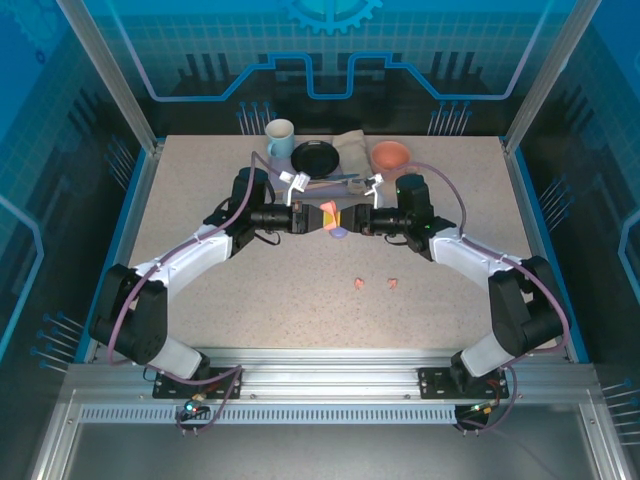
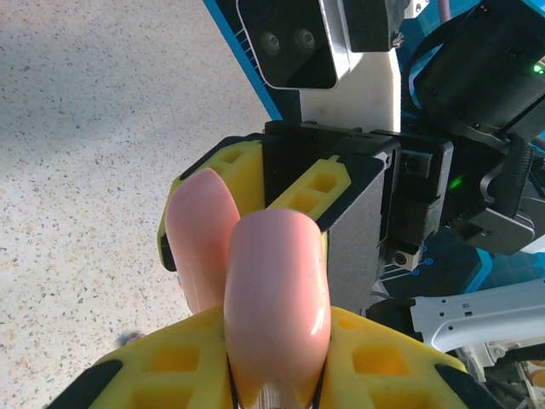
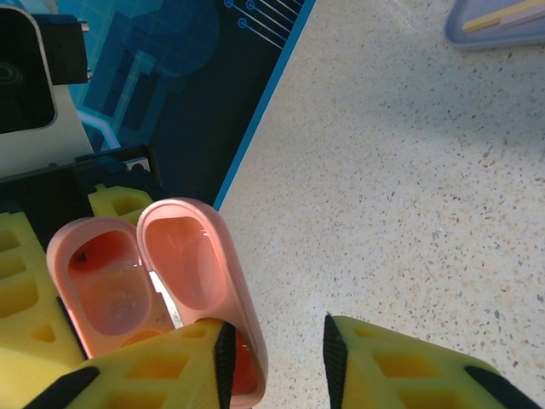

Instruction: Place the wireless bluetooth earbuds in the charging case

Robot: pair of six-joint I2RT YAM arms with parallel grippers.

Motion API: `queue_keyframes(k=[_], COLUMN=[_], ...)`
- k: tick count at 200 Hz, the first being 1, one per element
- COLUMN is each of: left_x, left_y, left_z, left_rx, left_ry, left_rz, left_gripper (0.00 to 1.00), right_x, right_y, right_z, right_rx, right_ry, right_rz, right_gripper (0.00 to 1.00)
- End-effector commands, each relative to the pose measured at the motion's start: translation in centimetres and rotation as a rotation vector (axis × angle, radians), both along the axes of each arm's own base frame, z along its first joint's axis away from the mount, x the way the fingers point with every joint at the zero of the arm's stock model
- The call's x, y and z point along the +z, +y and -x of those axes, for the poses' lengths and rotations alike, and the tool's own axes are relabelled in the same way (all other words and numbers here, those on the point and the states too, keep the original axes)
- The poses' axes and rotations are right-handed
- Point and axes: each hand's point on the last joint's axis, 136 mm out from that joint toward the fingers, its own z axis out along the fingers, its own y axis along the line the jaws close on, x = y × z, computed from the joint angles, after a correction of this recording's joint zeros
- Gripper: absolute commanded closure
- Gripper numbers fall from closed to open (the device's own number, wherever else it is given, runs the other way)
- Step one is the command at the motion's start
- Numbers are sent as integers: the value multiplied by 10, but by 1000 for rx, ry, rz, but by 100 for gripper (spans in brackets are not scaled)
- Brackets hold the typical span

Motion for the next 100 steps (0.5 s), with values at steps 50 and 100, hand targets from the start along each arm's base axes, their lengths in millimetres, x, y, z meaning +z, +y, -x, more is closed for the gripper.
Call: queue_keyframes(k=[50,100], left_x=[15,17], left_y=[-7,-7], left_z=[2,1], left_rx=[-48,-43], left_ry=[-31,-40], left_rz=[39,30], left_gripper=[98,62], right_x=[14,17], right_y=[11,-2], right_z=[-1,-6], right_rx=[44,17], right_ry=[-38,-46], right_rz=[-16,18], right_gripper=[94,100])
